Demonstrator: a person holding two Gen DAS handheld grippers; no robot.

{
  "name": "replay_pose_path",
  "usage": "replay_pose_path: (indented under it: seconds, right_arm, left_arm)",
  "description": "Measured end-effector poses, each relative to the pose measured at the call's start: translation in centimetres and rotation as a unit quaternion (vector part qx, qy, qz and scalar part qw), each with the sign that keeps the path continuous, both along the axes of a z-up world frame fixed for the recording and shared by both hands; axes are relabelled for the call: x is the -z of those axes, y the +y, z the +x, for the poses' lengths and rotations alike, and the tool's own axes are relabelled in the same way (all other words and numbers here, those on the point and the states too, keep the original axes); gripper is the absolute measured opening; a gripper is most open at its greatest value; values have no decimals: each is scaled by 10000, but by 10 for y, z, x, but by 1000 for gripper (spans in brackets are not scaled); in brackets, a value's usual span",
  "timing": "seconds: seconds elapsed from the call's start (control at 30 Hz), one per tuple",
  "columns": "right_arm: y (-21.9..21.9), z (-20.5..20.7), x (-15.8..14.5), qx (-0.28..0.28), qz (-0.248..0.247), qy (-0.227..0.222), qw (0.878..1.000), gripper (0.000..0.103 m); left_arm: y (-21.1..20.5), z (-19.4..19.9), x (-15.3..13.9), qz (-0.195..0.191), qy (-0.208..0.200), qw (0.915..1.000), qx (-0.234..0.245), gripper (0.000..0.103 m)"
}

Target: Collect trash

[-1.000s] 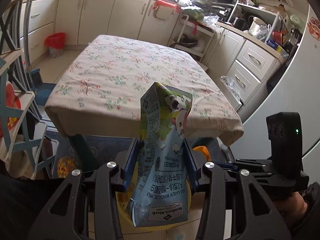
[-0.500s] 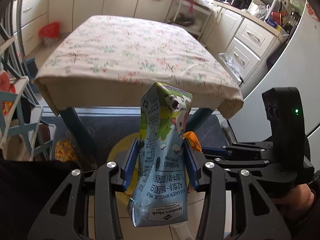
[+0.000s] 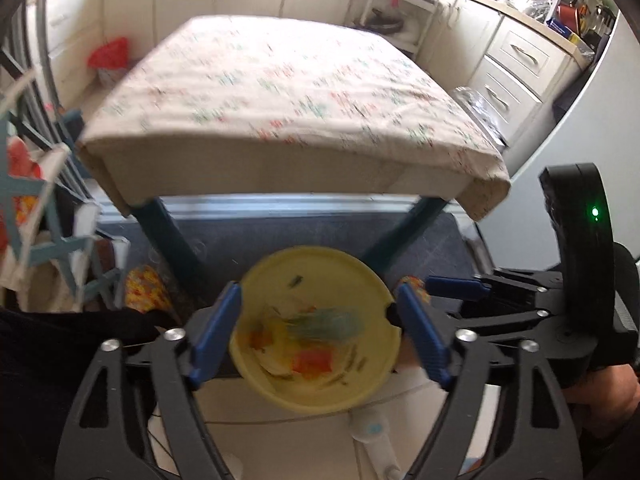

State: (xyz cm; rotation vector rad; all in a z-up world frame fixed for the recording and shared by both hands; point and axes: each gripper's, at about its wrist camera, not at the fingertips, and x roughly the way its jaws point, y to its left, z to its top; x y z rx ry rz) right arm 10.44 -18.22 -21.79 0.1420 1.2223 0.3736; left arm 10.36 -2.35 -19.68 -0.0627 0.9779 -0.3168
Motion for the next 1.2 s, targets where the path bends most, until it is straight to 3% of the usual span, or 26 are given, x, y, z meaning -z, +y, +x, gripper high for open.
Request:
replay_pose_path:
  seconds: [0.1,0.27,0.4,0.5,0.6,0.77,0.93,1.1,1.2]
  right_arm:
    - [-5,0,-5,120,-7,-121,9999,62]
    - [-15,-3,-25,487,36,-537,9974,70]
    - [-23,-13,-53,843,52,-1237,9887,78]
    - [-28,-30,-81,1235,-292,-2051,9705,90]
    - [-32,-50,-109,1538,-504,-2861,9444,93]
    - [-33,-81,-143,1710,-405,-3795,9084,95]
    - [-23,-104,-158,1518,-137,-4085,8999,95]
    - [-12,-125,-165,1326,-311,-4247,8950,95]
    - [-11,-131,-164,1311,-391,-4243,8951,96]
  left_arm:
    - [-1,-4,-16,359,-451,9981,-204,94]
    - [-4,-8,-32,942,-869,9903,-533,95]
    - [1,-12,-50,867,-1057,9882,-695,95]
    - [10,-20,-70,822,-1320,9834,-935,95]
    - [20,-31,-88,730,-1491,9806,-1044,95]
    - [35,-52,-113,733,-1835,9725,-1234,95]
    - [43,-70,-127,811,-1990,9674,-1339,95]
    - [37,-74,-120,1070,-1883,9661,-1403,95]
    - [33,-76,-117,1018,-1871,9681,-1320,95]
